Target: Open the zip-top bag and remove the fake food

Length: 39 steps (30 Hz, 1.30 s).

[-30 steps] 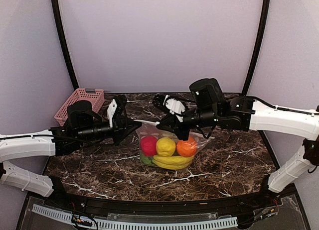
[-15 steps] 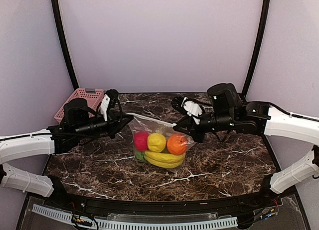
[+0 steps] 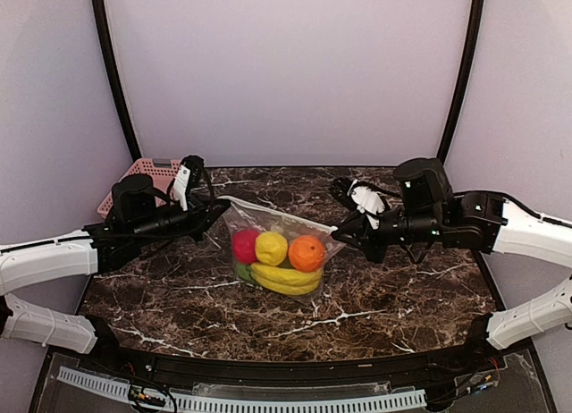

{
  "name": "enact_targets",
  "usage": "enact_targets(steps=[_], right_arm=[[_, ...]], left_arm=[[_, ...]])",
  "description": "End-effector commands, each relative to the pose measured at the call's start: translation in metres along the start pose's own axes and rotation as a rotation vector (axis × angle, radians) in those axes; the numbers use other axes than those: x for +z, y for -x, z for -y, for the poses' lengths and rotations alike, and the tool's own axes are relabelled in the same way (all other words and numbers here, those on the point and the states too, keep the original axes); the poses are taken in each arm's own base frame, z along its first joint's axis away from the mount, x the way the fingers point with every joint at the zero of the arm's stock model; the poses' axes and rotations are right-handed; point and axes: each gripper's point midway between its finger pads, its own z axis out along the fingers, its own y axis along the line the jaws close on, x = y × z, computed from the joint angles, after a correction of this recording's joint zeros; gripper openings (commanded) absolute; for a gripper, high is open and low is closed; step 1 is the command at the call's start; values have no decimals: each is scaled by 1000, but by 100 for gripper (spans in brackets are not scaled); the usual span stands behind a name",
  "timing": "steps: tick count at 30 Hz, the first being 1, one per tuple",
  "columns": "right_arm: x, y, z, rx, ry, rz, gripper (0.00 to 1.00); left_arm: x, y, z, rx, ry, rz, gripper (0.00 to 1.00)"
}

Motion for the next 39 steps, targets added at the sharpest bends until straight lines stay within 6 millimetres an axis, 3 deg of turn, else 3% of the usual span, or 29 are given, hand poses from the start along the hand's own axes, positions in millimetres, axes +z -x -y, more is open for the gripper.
enact_targets(steps=[1, 7, 12, 16, 19, 23, 28, 33, 39], right_arm=[[-14, -37, 8, 60, -55, -110, 0], [-23, -44, 7, 93, -59, -108, 0], [-21, -47, 1, 87, -27, -120, 1], [-14, -29, -15, 62, 85, -104, 39], [-9, -9, -21, 42, 144, -84, 51], [-17, 30, -22, 22, 169, -2, 56], [-21, 66, -14, -11, 152, 52, 58], [-7, 78, -18, -53, 196, 27, 53], [12, 76, -33, -76, 252, -14, 47]], left_arm=[[-8, 5, -45, -25, 195, 29, 1], [-6, 4, -54, -45, 207, 22, 1], [0, 8, -42, -36, 122, 39, 1], [3, 16, -10, -10, -60, 66, 1], [3, 20, 12, 27, -171, 69, 1], [0, 18, 40, 117, -273, 41, 1], [-6, 11, 58, 187, -334, 11, 1], [-8, 9, 70, 202, -371, -6, 1], [-9, 9, 77, 216, -387, -12, 1]])
